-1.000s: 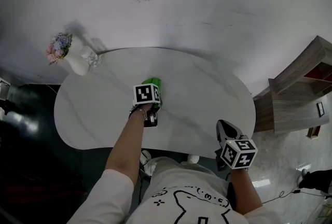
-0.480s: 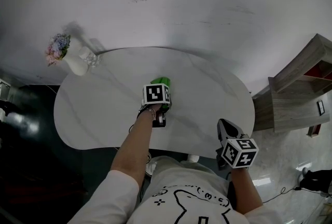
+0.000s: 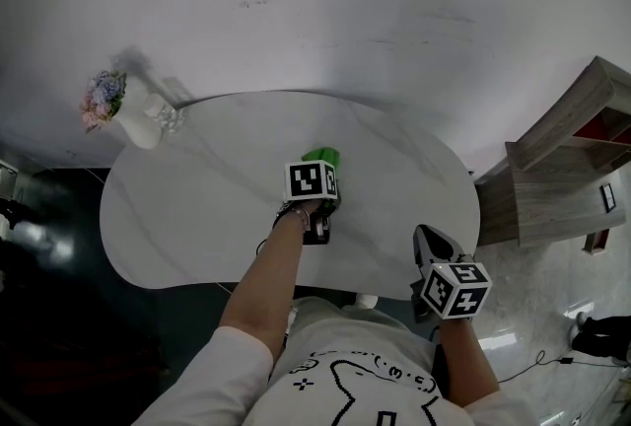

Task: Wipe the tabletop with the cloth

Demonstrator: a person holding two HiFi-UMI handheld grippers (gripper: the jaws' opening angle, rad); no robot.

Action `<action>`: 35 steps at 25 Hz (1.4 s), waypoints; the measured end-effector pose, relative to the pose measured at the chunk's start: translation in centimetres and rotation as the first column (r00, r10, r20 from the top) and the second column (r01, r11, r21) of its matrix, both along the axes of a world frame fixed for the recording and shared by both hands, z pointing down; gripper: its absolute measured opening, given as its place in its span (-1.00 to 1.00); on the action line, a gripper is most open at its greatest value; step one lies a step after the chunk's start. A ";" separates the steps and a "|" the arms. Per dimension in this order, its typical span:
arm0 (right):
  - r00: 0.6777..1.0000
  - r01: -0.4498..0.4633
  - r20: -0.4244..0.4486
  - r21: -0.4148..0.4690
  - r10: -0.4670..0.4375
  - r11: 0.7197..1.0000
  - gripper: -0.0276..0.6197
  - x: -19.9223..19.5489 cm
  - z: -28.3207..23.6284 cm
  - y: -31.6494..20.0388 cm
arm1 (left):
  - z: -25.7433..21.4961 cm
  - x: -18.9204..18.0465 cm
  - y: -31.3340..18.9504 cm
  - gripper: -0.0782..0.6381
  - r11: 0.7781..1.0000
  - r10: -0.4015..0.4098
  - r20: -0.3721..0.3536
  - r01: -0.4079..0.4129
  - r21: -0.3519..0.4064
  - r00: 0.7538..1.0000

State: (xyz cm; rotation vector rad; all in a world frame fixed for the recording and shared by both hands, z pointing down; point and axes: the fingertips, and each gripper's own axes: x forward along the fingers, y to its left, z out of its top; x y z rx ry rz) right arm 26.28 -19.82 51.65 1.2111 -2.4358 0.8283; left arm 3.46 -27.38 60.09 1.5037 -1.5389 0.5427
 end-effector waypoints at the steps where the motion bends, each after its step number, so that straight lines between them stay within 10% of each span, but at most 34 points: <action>1: 1.000 -0.002 0.000 -0.001 0.002 1.000 -0.93 0.1 0.0 0.0 | 0.0 0.4 -0.1 -0.63 1.000 0.010 -0.002 -0.010 0.001 1.000; 35: 0.975 -0.219 0.022 -0.053 0.221 0.974 -0.93 7.1 1.9 1.5 | 0.1 13.5 -2.8 -0.63 0.974 0.228 -0.026 -0.228 0.003 0.973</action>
